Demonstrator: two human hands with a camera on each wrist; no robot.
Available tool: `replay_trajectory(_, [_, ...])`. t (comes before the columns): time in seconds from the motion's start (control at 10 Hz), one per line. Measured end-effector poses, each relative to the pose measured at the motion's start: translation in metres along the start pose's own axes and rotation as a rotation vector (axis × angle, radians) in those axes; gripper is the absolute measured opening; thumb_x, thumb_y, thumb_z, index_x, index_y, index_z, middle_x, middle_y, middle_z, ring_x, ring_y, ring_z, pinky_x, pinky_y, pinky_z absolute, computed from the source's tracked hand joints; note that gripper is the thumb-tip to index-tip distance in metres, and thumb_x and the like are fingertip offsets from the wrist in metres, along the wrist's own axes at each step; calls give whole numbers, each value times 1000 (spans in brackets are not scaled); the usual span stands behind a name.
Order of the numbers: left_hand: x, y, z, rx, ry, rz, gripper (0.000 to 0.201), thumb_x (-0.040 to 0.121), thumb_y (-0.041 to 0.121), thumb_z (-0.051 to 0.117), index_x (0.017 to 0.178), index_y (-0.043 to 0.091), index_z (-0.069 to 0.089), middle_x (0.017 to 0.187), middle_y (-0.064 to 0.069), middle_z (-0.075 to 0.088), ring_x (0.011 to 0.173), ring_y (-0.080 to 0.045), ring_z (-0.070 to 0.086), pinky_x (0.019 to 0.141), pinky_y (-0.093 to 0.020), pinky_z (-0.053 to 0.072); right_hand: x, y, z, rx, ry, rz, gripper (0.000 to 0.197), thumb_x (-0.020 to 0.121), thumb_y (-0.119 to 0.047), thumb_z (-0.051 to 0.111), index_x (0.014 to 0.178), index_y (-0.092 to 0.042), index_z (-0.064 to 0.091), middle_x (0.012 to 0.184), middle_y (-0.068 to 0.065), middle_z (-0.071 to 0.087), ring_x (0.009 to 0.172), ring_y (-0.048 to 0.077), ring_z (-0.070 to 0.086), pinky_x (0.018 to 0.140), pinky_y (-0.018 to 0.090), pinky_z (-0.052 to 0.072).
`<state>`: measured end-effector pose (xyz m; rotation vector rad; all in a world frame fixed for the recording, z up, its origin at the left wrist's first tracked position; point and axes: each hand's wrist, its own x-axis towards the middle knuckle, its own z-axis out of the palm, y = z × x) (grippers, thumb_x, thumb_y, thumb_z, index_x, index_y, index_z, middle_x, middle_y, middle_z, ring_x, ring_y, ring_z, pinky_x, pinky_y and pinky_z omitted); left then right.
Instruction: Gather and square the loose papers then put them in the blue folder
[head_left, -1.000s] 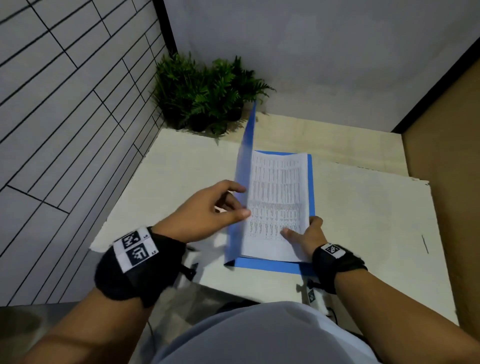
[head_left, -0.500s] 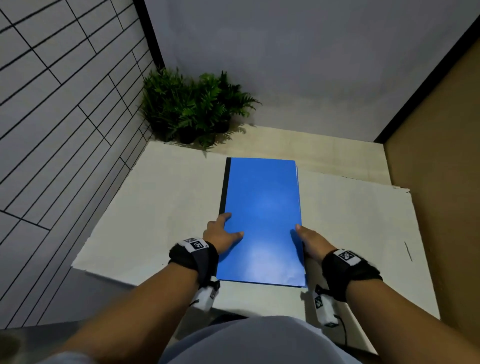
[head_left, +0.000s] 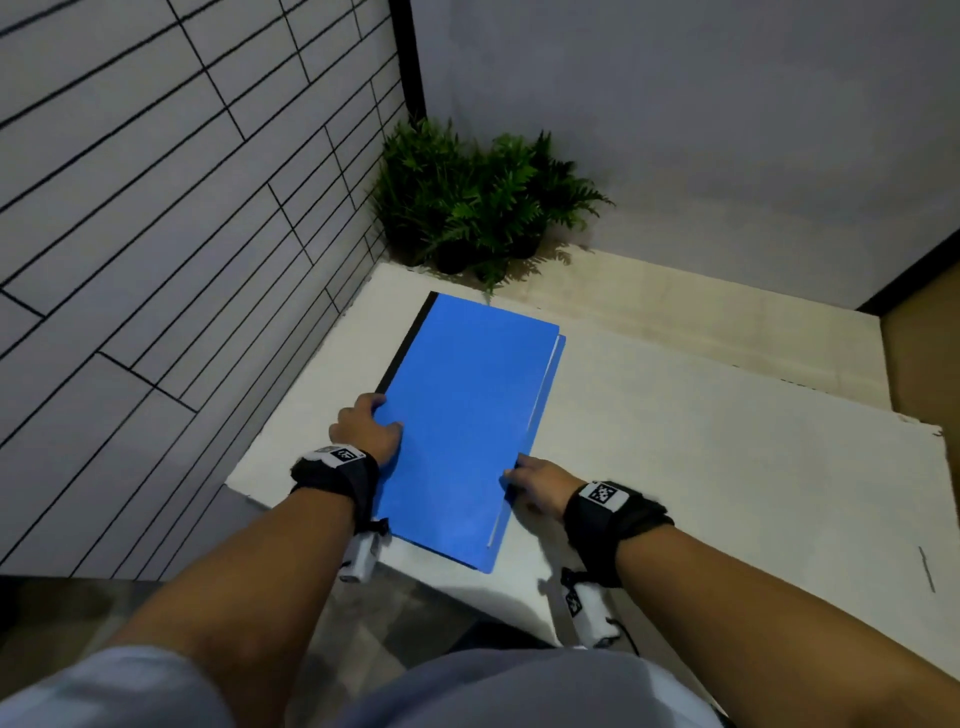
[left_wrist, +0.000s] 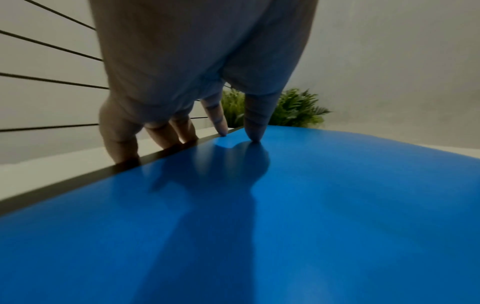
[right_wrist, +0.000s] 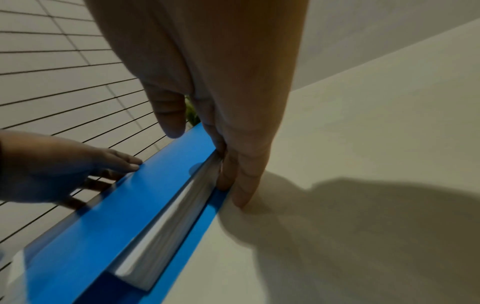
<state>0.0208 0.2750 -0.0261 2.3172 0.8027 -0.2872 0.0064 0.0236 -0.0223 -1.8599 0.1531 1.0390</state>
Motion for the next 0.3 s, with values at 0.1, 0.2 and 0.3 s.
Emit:
replay_trajectory(0.1, [11, -12, -22, 20, 28, -8, 60, 82, 34, 69, 138, 23, 50, 130, -17, 57, 118, -41, 55, 101, -44, 47, 15, -19, 20, -91, -38, -7, 43, 95, -12, 49, 137, -1, 47, 134, 25, 55, 96, 20, 51, 85, 33, 42])
replay_trajectory(0.2, [23, -22, -34, 12, 44, -20, 63, 83, 34, 69, 141, 22, 48, 133, -17, 54, 122, -40, 53, 104, -44, 45, 27, -34, 33, -172, -75, -25, 42, 92, -12, 52, 132, -1, 52, 126, 21, 59, 106, 36, 60, 97, 45, 45])
replay_trajectory(0.3, [30, -28, -36, -5, 15, -6, 68, 84, 32, 70, 145, 19, 44, 141, -16, 51, 127, -38, 52, 107, -42, 43, 34, -37, 33, -165, -94, -34, 46, 95, -12, 49, 140, -3, 45, 112, 5, 52, 82, 17, 55, 88, 31, 41])
